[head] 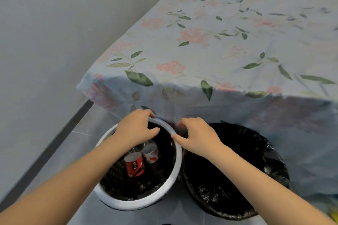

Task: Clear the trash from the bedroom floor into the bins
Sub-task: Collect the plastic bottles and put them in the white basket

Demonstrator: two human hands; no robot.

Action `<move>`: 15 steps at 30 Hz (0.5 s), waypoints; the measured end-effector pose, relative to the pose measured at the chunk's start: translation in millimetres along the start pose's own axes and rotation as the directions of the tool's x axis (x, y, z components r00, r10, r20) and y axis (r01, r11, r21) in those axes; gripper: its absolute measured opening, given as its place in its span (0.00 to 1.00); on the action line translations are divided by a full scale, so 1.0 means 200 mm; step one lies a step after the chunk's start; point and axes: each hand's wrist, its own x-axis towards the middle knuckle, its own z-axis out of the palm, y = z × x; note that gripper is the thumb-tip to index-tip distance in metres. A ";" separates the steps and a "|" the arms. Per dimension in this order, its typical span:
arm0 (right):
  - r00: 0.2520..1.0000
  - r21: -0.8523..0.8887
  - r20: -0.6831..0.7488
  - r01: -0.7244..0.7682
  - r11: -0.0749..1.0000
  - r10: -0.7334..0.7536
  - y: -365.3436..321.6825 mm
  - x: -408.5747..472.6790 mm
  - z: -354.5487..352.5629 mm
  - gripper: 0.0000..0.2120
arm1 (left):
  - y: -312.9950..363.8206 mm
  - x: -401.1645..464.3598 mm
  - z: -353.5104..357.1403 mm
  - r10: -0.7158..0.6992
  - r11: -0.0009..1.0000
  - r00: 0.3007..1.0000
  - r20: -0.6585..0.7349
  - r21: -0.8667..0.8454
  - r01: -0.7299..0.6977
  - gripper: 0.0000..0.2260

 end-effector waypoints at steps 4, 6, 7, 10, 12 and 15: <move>0.997 -0.277 -0.005 -0.074 0.958 0.075 0.31 -0.24 -0.28 0.24 | 0.44 0.05 -0.03 0.267 0.930 0.959 0.097 0.235 -0.283 0.20; 0.986 -0.301 -0.007 -0.160 0.940 0.165 0.50 -0.39 -0.40 0.24 | 0.68 0.07 -0.03 0.368 0.882 0.918 0.146 0.257 -0.395 0.20; 0.976 -0.316 -0.023 -0.213 0.925 0.216 0.60 -0.48 -0.44 0.24 | 0.80 0.08 -0.01 0.413 0.859 0.894 0.174 0.252 -0.445 0.19; 0.911 -0.356 -0.100 -0.407 0.841 0.399 0.86 -0.77 -0.52 0.24 | 1.19 0.06 0.07 0.528 0.778 0.810 0.254 0.238 -0.582 0.18; 0.839 -0.347 -0.146 -0.539 0.767 0.524 1.04 -0.99 -0.56 0.25 | 1.44 0.04 0.17 0.604 0.707 0.749 0.272 0.249 -0.661 0.19; 0.702 -0.339 -0.246 -0.709 0.618 0.669 1.29 -1.33 -0.60 0.25 | 1.78 0.02 0.36 0.693 0.605 0.652 0.306 0.246 -0.758 0.22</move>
